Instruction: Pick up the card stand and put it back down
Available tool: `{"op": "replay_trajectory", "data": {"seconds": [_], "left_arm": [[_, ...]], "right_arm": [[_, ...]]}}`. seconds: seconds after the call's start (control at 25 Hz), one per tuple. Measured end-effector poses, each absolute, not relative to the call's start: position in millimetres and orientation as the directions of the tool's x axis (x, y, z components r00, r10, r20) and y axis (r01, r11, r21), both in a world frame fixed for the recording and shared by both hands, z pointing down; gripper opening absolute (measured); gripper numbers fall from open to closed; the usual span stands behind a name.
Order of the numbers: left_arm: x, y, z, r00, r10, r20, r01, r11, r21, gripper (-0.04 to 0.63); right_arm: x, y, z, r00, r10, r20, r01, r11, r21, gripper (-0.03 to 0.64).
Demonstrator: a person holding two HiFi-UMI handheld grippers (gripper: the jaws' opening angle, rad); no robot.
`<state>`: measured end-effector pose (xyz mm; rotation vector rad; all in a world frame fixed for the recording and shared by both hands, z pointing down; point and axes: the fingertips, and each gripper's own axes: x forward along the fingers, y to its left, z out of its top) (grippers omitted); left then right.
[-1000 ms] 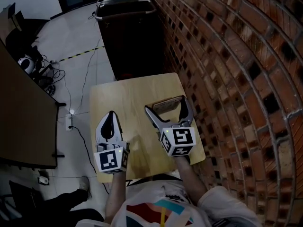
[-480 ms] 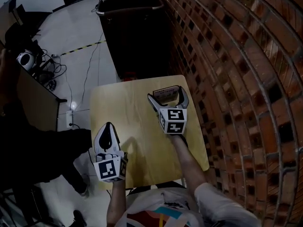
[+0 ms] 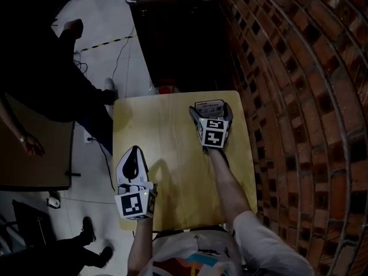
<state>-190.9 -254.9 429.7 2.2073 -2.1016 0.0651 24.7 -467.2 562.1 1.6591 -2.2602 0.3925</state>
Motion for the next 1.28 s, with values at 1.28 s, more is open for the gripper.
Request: {"op": "replay_trajectory", "data": {"seconds": [1.28], "left_arm": [[-172.5,-239.4,409.7,0.066,-0.997,0.043,-0.996,-0.063,0.06,0.005]], "right_arm": [[28.4,-411.2,474.6,-0.342,-0.919,0.195,-0.938,0.322,-0.128,0.508]]}}
